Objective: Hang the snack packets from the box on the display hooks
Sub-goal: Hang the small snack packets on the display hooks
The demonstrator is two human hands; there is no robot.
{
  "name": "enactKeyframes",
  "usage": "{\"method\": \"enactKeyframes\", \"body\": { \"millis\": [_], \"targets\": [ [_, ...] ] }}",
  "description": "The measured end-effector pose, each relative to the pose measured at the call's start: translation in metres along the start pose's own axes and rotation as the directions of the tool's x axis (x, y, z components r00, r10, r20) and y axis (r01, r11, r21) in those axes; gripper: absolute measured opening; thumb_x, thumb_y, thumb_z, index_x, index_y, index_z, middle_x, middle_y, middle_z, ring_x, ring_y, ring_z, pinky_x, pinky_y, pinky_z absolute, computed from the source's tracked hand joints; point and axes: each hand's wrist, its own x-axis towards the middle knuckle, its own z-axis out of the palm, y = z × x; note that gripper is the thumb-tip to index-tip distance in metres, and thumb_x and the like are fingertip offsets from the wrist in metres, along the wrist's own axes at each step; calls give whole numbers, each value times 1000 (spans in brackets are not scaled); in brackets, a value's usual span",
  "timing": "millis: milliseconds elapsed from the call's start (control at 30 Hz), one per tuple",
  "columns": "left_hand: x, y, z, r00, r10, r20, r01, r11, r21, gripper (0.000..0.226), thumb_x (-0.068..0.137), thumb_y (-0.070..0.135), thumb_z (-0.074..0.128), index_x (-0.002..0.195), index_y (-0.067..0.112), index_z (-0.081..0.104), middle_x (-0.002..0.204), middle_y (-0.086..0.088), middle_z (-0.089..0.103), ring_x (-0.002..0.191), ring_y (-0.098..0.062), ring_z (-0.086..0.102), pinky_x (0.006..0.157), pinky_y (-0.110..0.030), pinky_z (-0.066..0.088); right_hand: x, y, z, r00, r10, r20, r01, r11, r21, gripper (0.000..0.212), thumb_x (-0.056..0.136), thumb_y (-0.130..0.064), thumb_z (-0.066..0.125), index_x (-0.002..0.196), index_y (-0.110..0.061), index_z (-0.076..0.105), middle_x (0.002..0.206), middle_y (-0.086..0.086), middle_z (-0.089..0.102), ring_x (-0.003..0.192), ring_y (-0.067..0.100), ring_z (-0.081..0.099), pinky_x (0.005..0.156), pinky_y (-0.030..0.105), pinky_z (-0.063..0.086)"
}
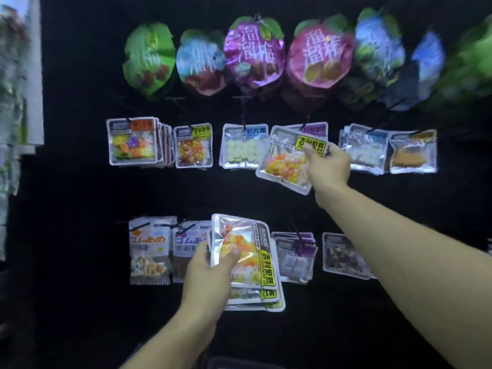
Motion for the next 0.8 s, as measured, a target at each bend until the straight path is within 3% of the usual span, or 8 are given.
{"method": "enactKeyframes", "body": {
  "millis": [67, 133, 167, 233, 333, 433, 600, 800],
  "targets": [
    [4, 10, 8, 999, 12, 31, -12, 1000, 0, 43, 100, 37, 69, 140, 29, 55, 134, 8, 67, 117, -17, 67, 106, -48, 50, 20, -13, -12, 999, -7, -45, 6, 1000, -26, 24, 99, -30, 73, 93, -8, 68, 78, 2, 68, 70, 21, 62, 65, 31, 50],
    [4, 17, 18, 996, 36, 78, -36, 999, -6, 19, 102, 31, 67, 121, 34, 61, 113, 11, 72, 99, -12, 70, 85, -39, 55, 35, -15, -26, 998, -19, -59, 15, 997, -75, 24, 99, -31, 72, 91, -9, 67, 80, 6, 68, 76, 30, 65, 74, 38, 55],
    [1, 22, 23, 995, 53, 88, -51, 998, -28, 13, 103, 28, 67, 109, 38, 60, 106, 13, 72, 92, -9, 69, 76, -33, 53, 38, -15, -32, 999, -34, -36, 31, 994, -104, 25, 98, -32, 73, 86, -11, 66, 78, 6, 67, 75, 29, 64, 75, 39, 56],
    [-2, 28, 25, 992, 77, 96, -69, 995, -77, 20, 104, 26, 66, 96, 39, 54, 99, 19, 66, 84, -3, 64, 73, -28, 49, 40, -15, -35, 995, -49, 90, 63, 985, -162, 23, 95, -33, 77, 83, -15, 70, 79, 4, 72, 77, 25, 69, 80, 48, 63],
    [-4, 34, 21, 997, 77, 7, -77, 994, -80, 12, 104, 27, 68, 108, 35, 60, 100, 14, 71, 87, -8, 69, 69, -29, 50, 21, -26, -17, 947, -76, 311, 134, 976, -169, 12, 94, -26, 79, 84, -24, 74, 98, 9, 80, 99, 31, 77, 91, 52, 62],
    [-2, 39, 3, 992, 54, -117, -62, 996, -62, 14, 103, 25, 69, 115, 31, 65, 106, 5, 78, 93, -16, 76, 67, -31, 54, -6, -45, 24, 899, -111, 425, 176, 977, -118, 5, 94, -23, 79, 90, -21, 77, 96, 4, 80, 96, 25, 76, 92, 47, 62],
    [0, 48, -49, 978, 62, -198, -59, 998, 21, 16, 102, 26, 70, 118, 28, 66, 105, 1, 80, 94, -24, 79, 81, -43, 62, -34, -60, 112, 892, -91, 442, 118, 992, -35, 12, 91, -25, 82, 90, -13, 80, 92, 9, 80, 80, 23, 74, 83, 48, 63],
    [7, 61, -114, 969, 103, -224, -87, 993, 78, 12, 100, 22, 71, 111, 27, 69, 95, -2, 83, 84, -27, 82, 84, -55, 65, -40, -61, 201, 929, -29, 369, 33, 999, -4, 25, 94, -33, 78, 79, -13, 73, 73, 4, 72, 70, 25, 69, 73, 43, 63]
  ]
}}
